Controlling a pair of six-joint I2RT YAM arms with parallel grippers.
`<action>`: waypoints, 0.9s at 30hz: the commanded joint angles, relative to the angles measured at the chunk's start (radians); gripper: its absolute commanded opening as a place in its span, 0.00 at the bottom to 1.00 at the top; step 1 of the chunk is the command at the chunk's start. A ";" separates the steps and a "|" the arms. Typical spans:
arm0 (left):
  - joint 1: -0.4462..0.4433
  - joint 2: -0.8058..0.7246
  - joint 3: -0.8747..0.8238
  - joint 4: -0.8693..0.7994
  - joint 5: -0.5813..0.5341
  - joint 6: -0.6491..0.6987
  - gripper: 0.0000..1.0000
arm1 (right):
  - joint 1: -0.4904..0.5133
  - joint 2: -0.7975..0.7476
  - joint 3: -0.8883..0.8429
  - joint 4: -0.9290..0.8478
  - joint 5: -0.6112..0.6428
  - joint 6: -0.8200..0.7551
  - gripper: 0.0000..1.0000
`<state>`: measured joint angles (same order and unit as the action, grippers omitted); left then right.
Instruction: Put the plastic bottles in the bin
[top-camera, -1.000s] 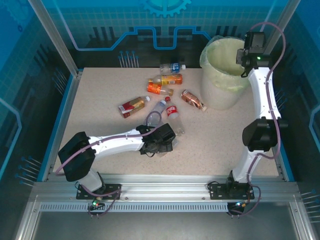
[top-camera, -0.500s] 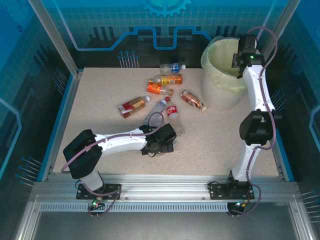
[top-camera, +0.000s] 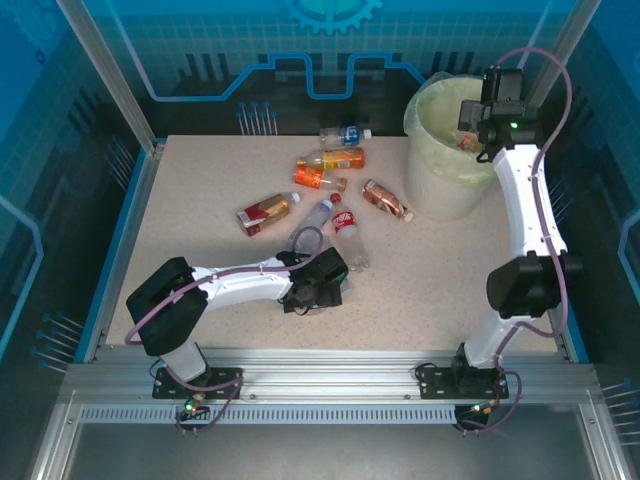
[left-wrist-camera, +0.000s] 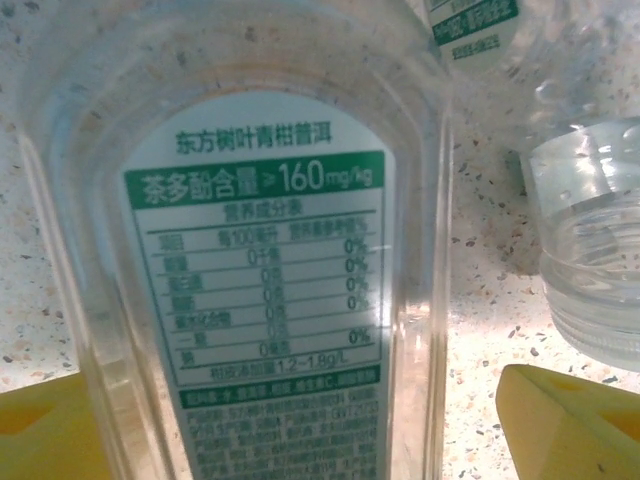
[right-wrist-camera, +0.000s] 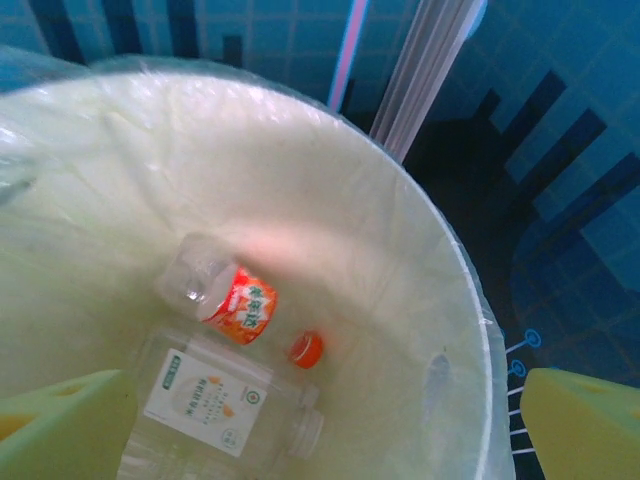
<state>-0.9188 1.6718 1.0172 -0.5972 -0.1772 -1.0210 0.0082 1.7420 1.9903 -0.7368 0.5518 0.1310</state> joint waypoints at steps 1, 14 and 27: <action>0.012 -0.007 -0.027 0.015 0.029 -0.008 0.86 | 0.033 -0.082 -0.045 0.035 -0.017 -0.005 1.00; 0.012 -0.080 -0.079 0.056 0.022 0.001 0.54 | 0.136 -0.440 -0.397 0.120 -0.297 0.119 1.00; 0.012 -0.430 -0.294 0.403 0.036 0.297 0.33 | 0.164 -0.674 -0.690 0.227 -0.810 0.433 1.00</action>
<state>-0.9123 1.3163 0.7528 -0.3107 -0.1364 -0.8604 0.1459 1.1122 1.3315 -0.5888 -0.0902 0.4480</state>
